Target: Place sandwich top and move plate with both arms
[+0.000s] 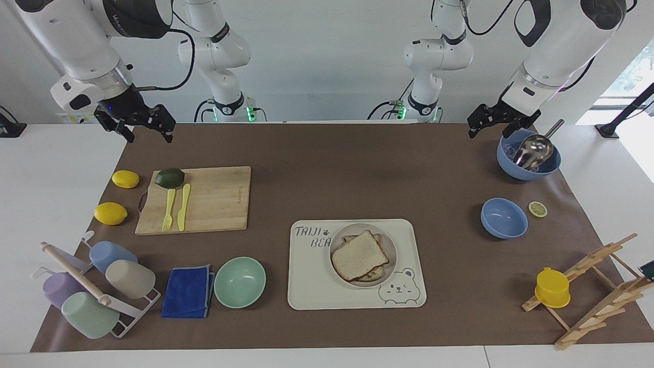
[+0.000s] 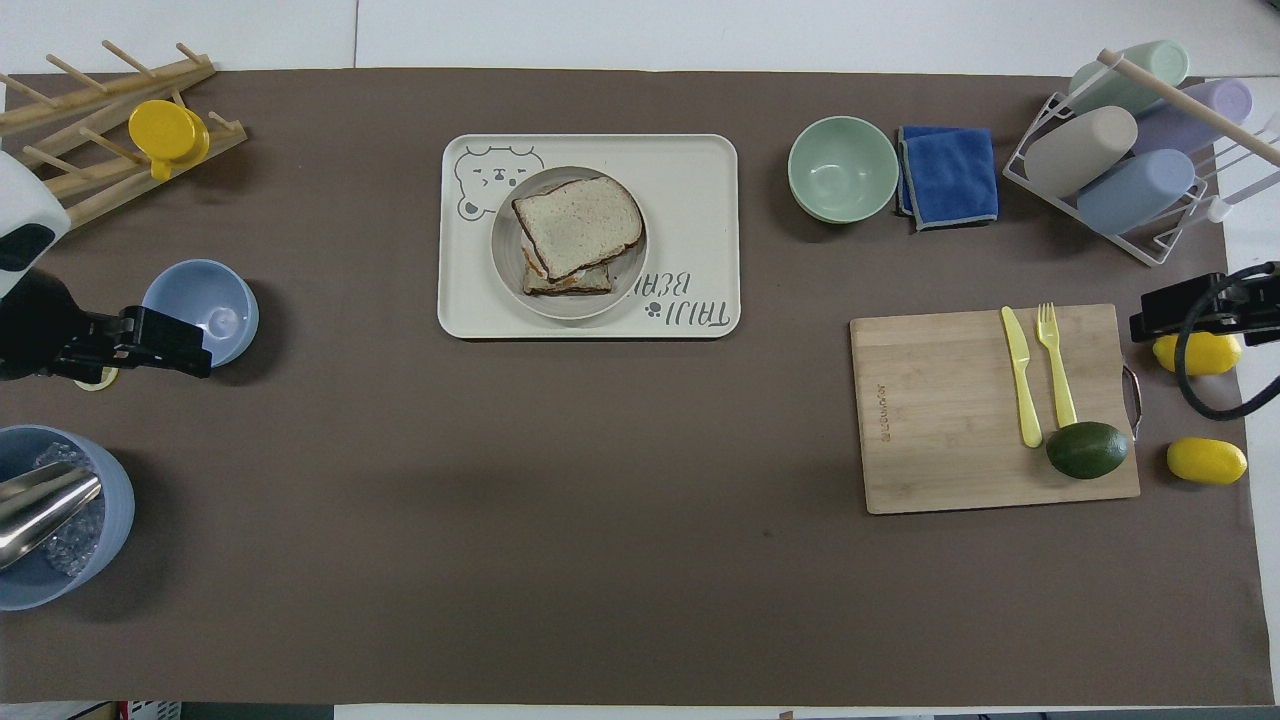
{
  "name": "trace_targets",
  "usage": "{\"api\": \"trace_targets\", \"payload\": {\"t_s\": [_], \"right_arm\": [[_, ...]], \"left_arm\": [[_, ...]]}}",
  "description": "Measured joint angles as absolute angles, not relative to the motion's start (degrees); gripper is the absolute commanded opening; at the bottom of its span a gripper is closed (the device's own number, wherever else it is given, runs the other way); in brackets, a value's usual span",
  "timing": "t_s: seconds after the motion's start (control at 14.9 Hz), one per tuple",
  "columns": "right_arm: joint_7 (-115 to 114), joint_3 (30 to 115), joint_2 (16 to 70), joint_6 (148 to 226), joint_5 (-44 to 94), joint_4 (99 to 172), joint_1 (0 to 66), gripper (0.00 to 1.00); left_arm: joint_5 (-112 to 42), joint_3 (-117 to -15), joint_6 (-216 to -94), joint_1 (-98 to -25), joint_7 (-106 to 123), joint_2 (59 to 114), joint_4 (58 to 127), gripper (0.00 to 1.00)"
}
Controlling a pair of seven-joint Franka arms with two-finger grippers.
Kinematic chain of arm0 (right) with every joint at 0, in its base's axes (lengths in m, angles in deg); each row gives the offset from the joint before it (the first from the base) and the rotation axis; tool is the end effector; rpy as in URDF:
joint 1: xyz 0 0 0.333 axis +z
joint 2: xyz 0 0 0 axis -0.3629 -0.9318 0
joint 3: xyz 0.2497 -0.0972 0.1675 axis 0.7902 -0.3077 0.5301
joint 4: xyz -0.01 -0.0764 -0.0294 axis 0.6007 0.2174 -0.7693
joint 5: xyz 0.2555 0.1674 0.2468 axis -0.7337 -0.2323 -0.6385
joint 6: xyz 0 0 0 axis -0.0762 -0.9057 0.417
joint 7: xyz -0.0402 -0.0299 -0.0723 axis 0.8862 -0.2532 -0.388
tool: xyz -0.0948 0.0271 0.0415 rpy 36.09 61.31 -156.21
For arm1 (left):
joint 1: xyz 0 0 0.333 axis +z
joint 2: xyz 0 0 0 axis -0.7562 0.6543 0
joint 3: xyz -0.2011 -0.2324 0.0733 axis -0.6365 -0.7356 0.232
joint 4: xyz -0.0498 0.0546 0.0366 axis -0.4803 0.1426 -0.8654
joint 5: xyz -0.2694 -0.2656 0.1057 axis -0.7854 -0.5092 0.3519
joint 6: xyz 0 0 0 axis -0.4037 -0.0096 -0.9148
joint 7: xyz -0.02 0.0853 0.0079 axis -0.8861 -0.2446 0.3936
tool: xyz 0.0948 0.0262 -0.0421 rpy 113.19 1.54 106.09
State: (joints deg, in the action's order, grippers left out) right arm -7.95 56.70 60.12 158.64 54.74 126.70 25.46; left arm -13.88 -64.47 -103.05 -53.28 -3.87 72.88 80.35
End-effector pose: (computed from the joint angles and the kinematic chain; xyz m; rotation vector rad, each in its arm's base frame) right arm 0.5373 -0.0394 0.6054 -3.1138 0.0860 0.0990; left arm 0.5211 -0.0604 0.5945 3.0820 -0.0624 -0.1981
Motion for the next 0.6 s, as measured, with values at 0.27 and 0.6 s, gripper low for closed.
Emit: {"api": "trace_targets", "payload": {"t_s": [0.27, 0.6], "right_arm": [[-7.95, 56.70, 60.12, 158.64, 54.74, 126.70, 25.46, 1.00], [-7.95, 56.70, 60.12, 158.64, 54.74, 126.70, 25.46, 1.00]], "left_arm": [[-13.06, -64.71, -102.62, -53.15, -3.87, 72.87, 80.11, 1.00], [-12.73, -64.94, -102.41, -53.15, -3.86, 72.87, 80.03, 1.00]]}}
